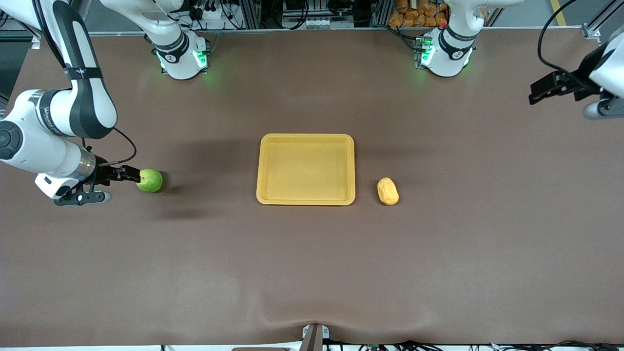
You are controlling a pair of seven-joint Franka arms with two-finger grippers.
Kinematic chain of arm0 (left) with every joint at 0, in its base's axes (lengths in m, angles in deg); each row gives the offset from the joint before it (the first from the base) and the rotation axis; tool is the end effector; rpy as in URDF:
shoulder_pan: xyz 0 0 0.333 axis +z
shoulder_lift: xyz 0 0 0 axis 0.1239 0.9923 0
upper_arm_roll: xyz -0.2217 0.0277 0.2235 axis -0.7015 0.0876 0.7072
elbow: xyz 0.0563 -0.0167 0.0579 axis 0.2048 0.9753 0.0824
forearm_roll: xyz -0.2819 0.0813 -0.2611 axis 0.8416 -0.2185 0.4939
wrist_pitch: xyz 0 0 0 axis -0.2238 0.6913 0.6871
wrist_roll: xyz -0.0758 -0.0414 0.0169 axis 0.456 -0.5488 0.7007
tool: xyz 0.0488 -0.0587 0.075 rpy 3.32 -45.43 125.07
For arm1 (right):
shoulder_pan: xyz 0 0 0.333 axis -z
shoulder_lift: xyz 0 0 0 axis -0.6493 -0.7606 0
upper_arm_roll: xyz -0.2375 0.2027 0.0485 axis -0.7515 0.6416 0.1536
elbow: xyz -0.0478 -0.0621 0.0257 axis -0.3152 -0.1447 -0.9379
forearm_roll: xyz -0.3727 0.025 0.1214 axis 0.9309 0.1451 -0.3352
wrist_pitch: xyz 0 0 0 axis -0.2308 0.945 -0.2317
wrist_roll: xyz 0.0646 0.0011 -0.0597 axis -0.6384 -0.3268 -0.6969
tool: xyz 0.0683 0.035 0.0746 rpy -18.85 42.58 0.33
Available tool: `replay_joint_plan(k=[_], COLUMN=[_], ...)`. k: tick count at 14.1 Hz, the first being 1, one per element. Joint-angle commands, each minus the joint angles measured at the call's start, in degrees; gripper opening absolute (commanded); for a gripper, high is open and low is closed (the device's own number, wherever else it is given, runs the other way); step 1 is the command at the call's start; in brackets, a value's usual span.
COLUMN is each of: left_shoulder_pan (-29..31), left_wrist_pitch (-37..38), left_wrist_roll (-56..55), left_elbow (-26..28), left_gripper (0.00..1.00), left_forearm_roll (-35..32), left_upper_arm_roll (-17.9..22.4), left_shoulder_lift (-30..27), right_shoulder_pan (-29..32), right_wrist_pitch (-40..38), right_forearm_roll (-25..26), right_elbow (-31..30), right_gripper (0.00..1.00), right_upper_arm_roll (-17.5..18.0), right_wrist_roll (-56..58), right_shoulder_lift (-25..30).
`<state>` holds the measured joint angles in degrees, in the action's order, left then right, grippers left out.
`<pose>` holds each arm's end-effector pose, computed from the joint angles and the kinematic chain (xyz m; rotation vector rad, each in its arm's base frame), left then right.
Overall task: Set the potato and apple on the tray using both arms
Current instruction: 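Reach the right gripper to the apple while the left gripper reaches the potato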
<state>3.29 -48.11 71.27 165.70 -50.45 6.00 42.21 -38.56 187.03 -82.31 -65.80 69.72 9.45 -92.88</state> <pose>0.5190 -0.0333 0.6304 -3.0564 -0.0593 0.2056 0.5796 -0.0377 0.3498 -3.1144 -0.1498 0.1399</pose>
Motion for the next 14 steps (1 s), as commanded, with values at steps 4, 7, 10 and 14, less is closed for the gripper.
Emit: replay_joint_plan(k=[4, 7, 10, 14], left_shoulder_pan=[-0.5, -0.4, -0.5, -0.5], left_wrist_pitch=[-9.7, -16.8, -24.6, -32.1], left_wrist_roll=[-0.4, -1.7, -6.0, -13.3], left_elbow=[11.0, 16.5, 22.0, 23.3], left_gripper=[1.00, 1.00, 1.00, 1.00], left_forearm_roll=[0.3, 0.3, -0.1, -0.5], left_upper_arm_roll=[-1.8, -4.4, -8.6, -12.5], left_shoulder_lift=[-1.4, -1.1, -0.5, 5.3], right_shoulder_pan=[0.7, 0.9, 0.9, 1.0], right_wrist_pitch=[14.1, 16.7, 16.7, 17.0], right_forearm_roll=[1.2, 1.4, 1.5, 1.5], right_elbow=[-11.9, -13.8, -13.9, -14.9], right_gripper=[1.00, 1.00, 1.00, 1.00], right_upper_arm_roll=[0.1, 0.1, 0.1, 0.1], right_wrist_roll=[1.9, 2.2, 2.5, 2.5], right_shoulder_lift=[1.8, 1.6, 1.5, 0.9])
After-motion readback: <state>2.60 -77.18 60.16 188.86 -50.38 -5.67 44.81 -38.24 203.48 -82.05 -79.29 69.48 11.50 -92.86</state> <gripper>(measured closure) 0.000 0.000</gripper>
